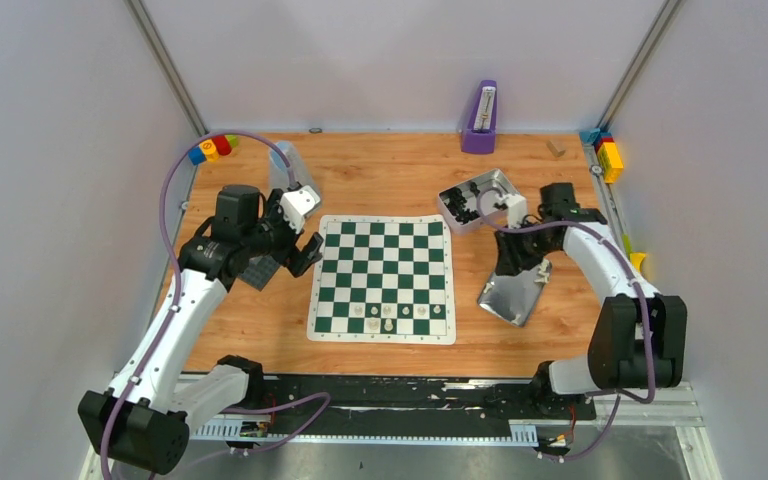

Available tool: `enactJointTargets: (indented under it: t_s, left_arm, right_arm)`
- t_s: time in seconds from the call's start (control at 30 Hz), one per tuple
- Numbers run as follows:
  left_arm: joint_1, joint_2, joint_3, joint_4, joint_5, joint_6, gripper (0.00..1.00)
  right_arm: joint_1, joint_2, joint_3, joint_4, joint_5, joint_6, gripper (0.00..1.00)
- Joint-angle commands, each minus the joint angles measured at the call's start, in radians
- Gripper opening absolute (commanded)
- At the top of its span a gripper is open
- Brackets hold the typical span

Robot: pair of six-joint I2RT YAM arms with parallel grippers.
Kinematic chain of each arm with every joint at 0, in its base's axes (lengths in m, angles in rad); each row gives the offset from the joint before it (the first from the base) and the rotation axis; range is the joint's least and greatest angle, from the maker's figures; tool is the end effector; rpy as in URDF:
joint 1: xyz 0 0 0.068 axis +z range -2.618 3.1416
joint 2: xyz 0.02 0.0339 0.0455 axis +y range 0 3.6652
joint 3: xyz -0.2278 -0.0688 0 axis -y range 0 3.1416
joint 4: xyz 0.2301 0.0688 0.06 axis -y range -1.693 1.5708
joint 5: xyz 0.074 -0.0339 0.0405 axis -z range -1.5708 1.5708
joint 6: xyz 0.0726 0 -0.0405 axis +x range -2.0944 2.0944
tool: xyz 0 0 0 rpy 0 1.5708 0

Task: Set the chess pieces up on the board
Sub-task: Pick up the chess piece from the storage box.

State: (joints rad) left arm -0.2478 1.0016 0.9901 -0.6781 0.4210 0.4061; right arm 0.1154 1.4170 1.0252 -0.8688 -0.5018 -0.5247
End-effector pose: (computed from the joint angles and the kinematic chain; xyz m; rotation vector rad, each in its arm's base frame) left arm 0.2217 -0.0867 0.2735 0.9190 2.0180 -0.3877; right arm 0.2569 0.0649 0.1751 -0.9453 2.5106 0.5875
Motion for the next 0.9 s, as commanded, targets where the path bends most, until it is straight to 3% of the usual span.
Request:
enactJointTargets:
  t_s: [0.0,0.2,0.63,0.87]
  left_arm:
    - [0.005,-0.002,0.005,0.010,0.047,-0.013,1.00]
    - [0.006,0.006,-0.009,0.015,0.067,-0.008,1.00]
    - [0.005,0.004,-0.020,0.012,0.080,0.006,1.00]
    - [0.005,0.006,-0.020,0.011,0.081,0.008,1.00]
  right_arm:
    - [-0.207,-0.045,-0.056,0.060,0.023,-0.029,0.39]
    - [-0.330,-0.022,-0.087,0.104,0.116,-0.095,0.41]
    - [-0.339,0.109,-0.061,0.165,0.249,-0.178,0.43]
    - [-0.339,0.150,-0.059,0.174,0.257,-0.196,0.37]
